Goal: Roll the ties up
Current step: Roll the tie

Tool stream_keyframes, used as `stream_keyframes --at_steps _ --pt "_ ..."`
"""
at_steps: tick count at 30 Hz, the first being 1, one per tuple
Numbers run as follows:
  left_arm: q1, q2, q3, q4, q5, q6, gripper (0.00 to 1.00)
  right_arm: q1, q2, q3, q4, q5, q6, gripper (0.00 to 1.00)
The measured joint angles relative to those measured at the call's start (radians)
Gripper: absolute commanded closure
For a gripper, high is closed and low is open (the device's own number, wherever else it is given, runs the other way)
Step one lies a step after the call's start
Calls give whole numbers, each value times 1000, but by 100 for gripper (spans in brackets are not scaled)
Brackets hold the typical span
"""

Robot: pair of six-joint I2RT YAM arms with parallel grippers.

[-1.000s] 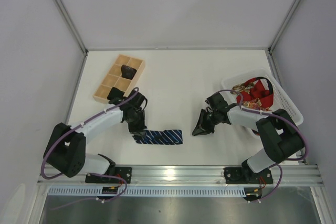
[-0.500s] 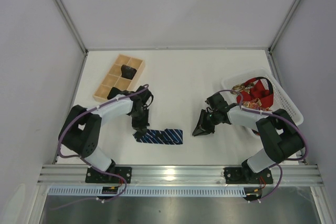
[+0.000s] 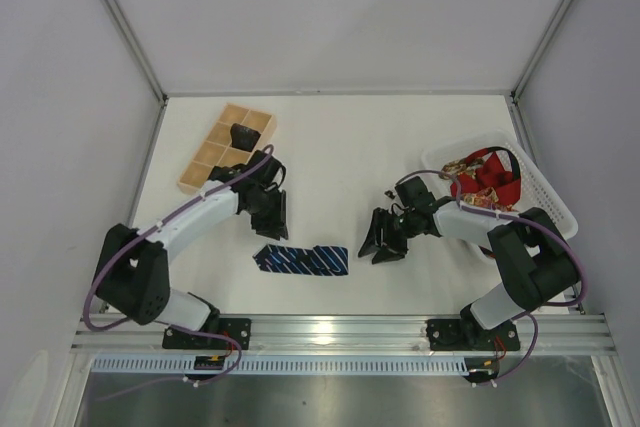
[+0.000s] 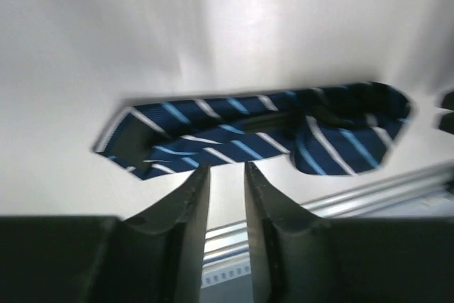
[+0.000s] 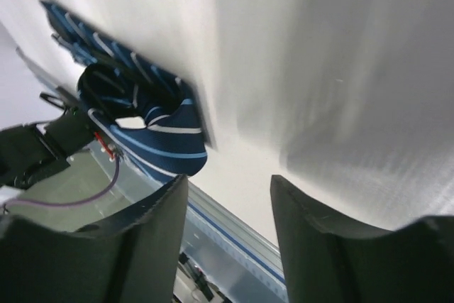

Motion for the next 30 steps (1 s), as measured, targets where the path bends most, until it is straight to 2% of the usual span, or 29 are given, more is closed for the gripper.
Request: stream_keyframes --at_steps 6,11,21,30 --pt "-31 -42 -53 170 244 -59 89 0 0 -12 84 -96 -18 28" --pt "-101 27 -118 297 389 -109 90 0 -19 -96 226 -164 29 18" --pt "-117 98 -119 349 431 -113 91 58 6 -164 497 -209 161 20" --pt "-117 108 -132 351 429 -103 92 102 88 -164 577 -195 208 26"
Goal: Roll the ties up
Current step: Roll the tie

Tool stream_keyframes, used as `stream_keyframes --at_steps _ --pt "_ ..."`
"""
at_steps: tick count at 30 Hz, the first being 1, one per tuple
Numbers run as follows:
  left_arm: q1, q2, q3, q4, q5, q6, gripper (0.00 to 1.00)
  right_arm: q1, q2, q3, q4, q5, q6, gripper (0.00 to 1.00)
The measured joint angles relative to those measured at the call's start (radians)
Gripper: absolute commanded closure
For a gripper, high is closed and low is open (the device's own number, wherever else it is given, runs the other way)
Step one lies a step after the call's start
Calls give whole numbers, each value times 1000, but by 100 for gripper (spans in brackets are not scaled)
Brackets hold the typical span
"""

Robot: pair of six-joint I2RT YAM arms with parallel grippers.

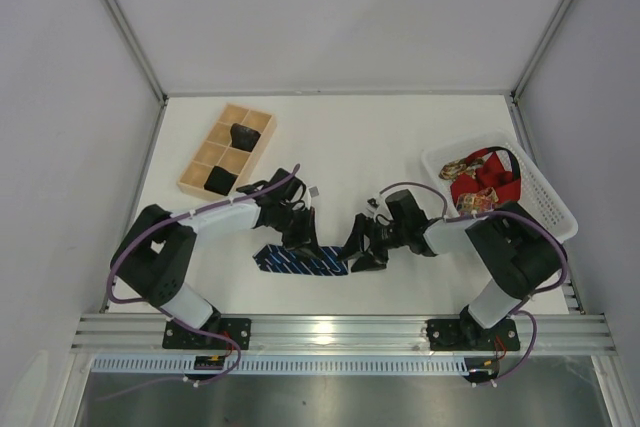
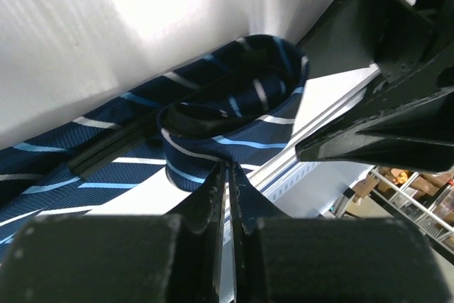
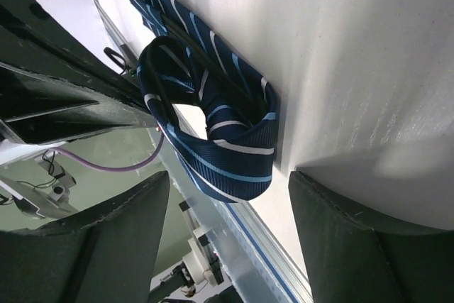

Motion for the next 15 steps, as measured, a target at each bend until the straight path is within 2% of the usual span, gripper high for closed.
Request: stream_keyframes --at_steps 15 --pt "1 27 -61 11 -20 9 93 51 81 43 46 -13 20 35"
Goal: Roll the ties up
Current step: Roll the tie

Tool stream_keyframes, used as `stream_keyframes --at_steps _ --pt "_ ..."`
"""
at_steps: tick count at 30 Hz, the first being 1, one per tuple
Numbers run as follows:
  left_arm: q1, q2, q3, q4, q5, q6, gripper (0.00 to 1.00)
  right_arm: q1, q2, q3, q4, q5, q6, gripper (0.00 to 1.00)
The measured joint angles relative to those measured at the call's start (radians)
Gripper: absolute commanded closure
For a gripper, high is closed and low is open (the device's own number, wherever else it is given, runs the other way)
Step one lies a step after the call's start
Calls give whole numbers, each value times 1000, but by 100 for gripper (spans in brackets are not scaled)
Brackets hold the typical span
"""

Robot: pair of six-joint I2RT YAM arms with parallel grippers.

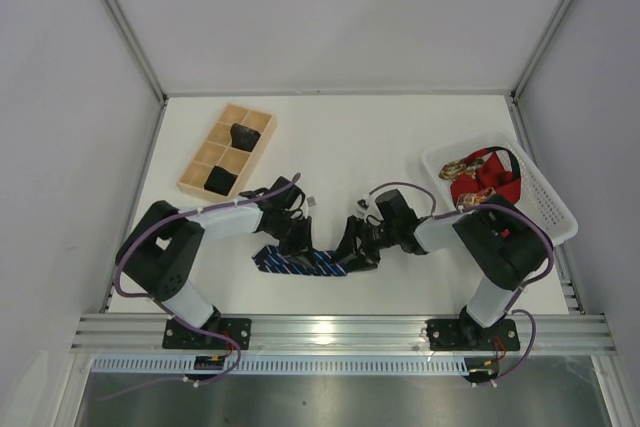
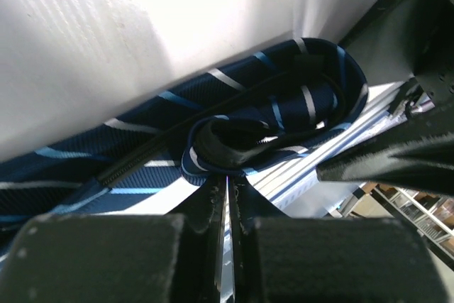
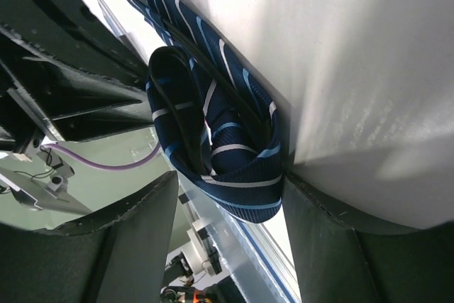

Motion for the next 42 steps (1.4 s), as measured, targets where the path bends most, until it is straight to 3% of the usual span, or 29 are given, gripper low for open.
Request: stream_keyframes --at_steps 26,42 --pt "15 25 -35 52 -3 14 96 19 56 117 -159 29 -127 50" --pt "19 39 -56 87 24 6 96 47 78 167 -238 71 -156 70"
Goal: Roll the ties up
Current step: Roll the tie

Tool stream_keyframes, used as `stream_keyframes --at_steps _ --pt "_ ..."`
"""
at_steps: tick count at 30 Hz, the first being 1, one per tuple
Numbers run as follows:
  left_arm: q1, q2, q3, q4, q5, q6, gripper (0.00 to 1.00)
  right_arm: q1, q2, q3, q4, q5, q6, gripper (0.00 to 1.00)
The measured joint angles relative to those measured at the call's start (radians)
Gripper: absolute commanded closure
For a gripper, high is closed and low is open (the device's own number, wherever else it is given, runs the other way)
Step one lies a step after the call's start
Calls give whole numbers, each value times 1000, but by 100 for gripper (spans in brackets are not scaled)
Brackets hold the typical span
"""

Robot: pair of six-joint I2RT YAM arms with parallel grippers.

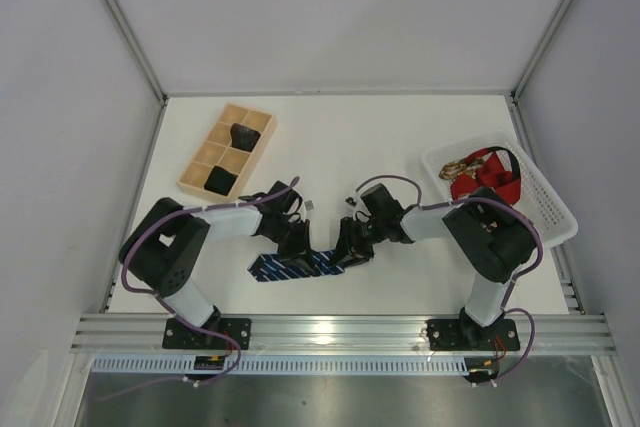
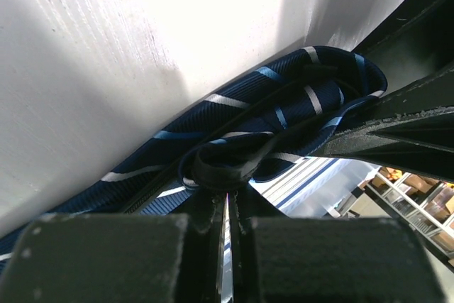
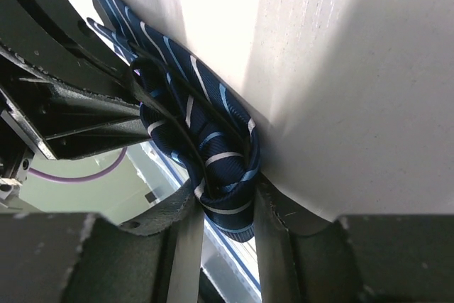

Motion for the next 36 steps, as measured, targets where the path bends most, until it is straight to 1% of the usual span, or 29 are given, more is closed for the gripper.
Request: stream_keyframes --at_steps 4,7,13,14,17,19,23,29,36 --pt "1 1 0 0 6 0 97 2 3 15 -22 3 -6 71" --pt "1 1 -1 0 8 0 94 4 5 32 -55 10 -24 70" --pt "1 -54 -1 -38 -13 2 82 10 6 73 -126 25 -78 53" --pt "1 -73 0 -53 -21 3 80 10 6 80 -135 25 -86 48" --pt "6 -129 16 -98 -43 5 79 11 6 97 -150 18 -103 43" --pt "12 -150 31 -114 -53 9 79 11 6 102 -154 14 -112 42" --pt "40 -161 44 -128 -72 11 82 11 6 105 -154 2 -125 38" --pt "55 -120 44 -136 -80 25 83 9 6 105 -150 -9 -129 37" --pt "61 -68 44 -108 -91 28 85 1 9 105 -150 -14 -130 40"
